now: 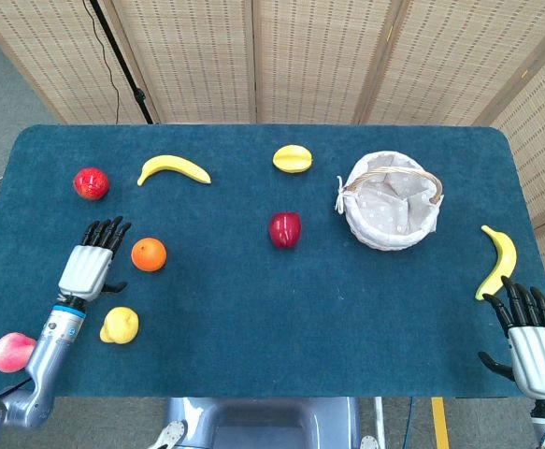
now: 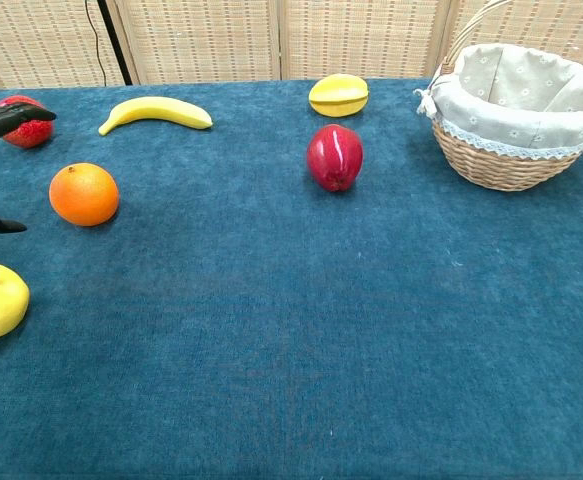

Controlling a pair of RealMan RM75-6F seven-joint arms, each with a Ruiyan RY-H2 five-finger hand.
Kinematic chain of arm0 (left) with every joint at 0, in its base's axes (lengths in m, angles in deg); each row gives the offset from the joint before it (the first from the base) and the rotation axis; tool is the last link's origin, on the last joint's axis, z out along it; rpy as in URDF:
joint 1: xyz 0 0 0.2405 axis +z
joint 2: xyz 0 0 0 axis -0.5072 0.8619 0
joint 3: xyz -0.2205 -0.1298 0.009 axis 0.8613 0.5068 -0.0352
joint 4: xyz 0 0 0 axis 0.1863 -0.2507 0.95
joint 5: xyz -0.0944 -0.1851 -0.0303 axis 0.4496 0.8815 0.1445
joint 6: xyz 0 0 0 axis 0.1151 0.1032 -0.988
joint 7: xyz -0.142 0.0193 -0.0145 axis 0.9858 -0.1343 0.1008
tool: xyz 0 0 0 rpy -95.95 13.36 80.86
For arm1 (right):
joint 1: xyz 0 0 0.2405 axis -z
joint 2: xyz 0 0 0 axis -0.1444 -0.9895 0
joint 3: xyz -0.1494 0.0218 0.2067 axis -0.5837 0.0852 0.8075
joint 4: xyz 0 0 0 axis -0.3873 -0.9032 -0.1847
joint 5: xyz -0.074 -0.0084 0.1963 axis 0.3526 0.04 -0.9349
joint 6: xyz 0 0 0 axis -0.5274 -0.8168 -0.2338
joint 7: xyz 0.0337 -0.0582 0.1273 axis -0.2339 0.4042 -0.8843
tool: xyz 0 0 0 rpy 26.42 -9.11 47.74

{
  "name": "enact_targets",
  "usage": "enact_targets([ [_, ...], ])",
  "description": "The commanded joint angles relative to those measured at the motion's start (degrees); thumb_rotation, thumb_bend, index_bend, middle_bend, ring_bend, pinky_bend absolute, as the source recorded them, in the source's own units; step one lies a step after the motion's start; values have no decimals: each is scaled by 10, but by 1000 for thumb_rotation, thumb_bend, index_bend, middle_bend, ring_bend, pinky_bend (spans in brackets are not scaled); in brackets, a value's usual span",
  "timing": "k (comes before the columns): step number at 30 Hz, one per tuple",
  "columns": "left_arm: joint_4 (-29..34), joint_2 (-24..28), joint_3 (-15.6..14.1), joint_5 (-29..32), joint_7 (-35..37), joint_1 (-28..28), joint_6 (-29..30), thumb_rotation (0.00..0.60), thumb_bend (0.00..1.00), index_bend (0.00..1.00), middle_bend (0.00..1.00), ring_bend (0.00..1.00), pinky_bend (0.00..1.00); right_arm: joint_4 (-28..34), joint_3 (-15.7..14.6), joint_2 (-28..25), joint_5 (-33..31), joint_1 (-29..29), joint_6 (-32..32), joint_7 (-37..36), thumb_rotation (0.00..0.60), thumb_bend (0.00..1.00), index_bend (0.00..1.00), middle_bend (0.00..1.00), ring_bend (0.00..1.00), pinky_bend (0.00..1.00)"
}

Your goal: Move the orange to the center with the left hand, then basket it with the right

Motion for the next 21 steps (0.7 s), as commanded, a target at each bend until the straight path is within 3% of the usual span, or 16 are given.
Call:
enact_targets([
  [1, 1, -6, -1, 3, -7, -6, -2, 600, 0, 0, 0, 0, 0, 0, -1, 0, 1, 1, -1, -1, 600, 0, 188, 9, 0, 0],
  [16, -85, -64, 0, 30, -1, -46, -51, 600, 0, 9, 0, 0, 0, 2, -2, -4, 4, 2, -2, -11, 600, 0, 188, 9, 0, 0],
  [21, -141, -107, -9, 16, 19, -53, -40, 600, 10, 119, 12, 6, 13, 1, -2, -6, 5, 2, -2, -16, 600, 0, 188, 12, 0, 0],
])
